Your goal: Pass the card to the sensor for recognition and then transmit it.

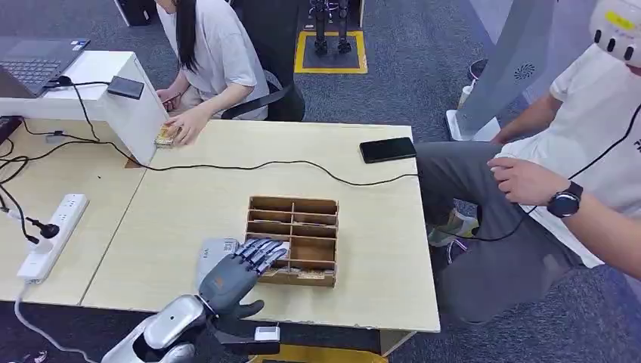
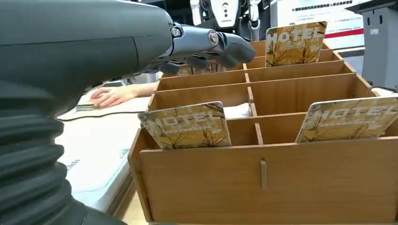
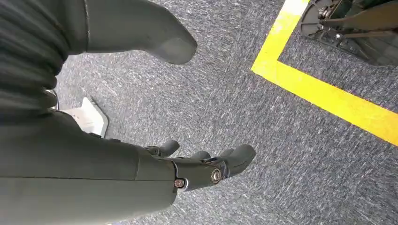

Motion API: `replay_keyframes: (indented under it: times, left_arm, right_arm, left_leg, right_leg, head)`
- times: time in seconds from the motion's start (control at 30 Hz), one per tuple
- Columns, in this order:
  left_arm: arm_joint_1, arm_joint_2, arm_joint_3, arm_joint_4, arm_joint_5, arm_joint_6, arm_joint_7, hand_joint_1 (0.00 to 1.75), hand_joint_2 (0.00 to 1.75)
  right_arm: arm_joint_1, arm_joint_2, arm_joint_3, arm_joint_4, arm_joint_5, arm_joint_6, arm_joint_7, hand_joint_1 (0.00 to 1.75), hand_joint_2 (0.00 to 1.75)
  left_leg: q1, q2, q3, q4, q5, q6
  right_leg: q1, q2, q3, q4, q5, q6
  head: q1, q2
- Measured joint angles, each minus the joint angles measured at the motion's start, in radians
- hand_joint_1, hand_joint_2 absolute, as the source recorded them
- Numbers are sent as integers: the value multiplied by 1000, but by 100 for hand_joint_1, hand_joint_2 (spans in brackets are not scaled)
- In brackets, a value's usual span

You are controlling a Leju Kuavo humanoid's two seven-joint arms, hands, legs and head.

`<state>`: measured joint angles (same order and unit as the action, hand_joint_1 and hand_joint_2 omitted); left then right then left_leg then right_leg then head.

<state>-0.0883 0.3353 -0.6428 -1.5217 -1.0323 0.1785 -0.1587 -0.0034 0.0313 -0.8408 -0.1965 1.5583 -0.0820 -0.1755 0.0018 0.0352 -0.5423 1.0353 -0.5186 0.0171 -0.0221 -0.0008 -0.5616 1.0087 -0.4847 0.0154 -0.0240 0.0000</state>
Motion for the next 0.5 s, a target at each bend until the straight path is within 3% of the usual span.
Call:
replay_keyframes:
  times: [0.5]
  left_arm:
    - [-4,-24,45,27,-38,12,39,0,175]
  right_arm:
    - [0,0,-1,0,2,1,-8,0,175]
  left_leg:
    - [0,0,0,0,0,0]
  right_leg:
    - [0,0,0,0,0,0]
  head:
    - [0,0]
